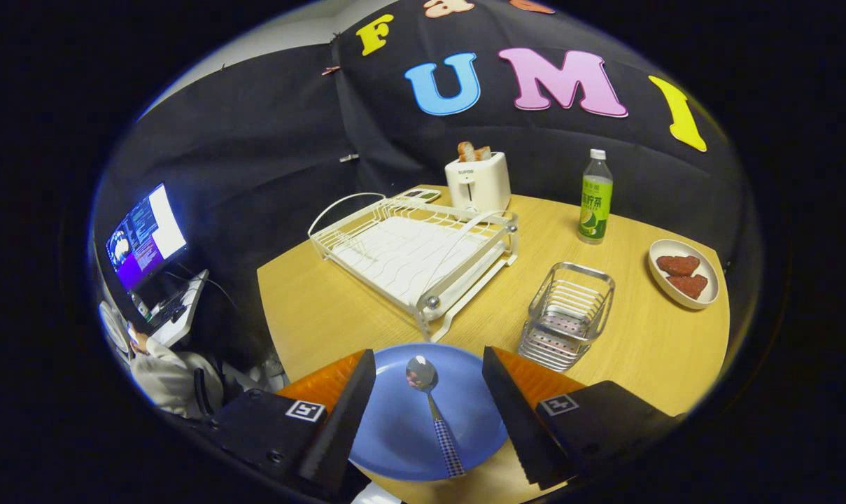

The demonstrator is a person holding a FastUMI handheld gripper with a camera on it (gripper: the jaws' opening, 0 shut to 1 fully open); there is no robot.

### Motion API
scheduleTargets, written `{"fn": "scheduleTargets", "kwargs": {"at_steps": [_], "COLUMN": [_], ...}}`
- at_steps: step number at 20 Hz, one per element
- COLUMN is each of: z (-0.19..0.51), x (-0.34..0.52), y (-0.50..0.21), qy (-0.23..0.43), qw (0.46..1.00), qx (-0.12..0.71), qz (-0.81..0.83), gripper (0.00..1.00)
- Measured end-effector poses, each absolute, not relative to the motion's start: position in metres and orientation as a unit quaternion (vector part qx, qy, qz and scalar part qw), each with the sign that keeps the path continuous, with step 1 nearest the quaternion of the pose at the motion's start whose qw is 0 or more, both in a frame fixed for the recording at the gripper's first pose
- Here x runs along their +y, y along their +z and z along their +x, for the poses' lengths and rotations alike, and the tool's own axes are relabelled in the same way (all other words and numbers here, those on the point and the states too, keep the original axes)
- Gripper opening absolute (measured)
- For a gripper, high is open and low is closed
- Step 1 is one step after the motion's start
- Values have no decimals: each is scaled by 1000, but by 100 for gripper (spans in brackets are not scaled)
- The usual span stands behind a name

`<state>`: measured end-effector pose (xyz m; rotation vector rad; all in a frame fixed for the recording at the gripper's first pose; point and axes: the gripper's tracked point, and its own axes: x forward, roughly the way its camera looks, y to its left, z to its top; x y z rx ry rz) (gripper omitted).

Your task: Take the plate from the dish rack, then take the spoon from the basket and place it into the plate.

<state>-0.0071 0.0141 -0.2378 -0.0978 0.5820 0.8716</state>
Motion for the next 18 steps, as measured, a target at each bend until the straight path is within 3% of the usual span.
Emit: {"fn": "scheduleTargets", "kwargs": {"at_steps": [6, 12, 18], "z": [24, 36, -4], "x": [-3, -51, -105], "y": [-145, -60, -12], "qy": [332, 176, 27], "qw": [925, 978, 999], "qx": [185, 109, 40], "qz": [-16, 14, 21], "gripper": [98, 98, 98]}}
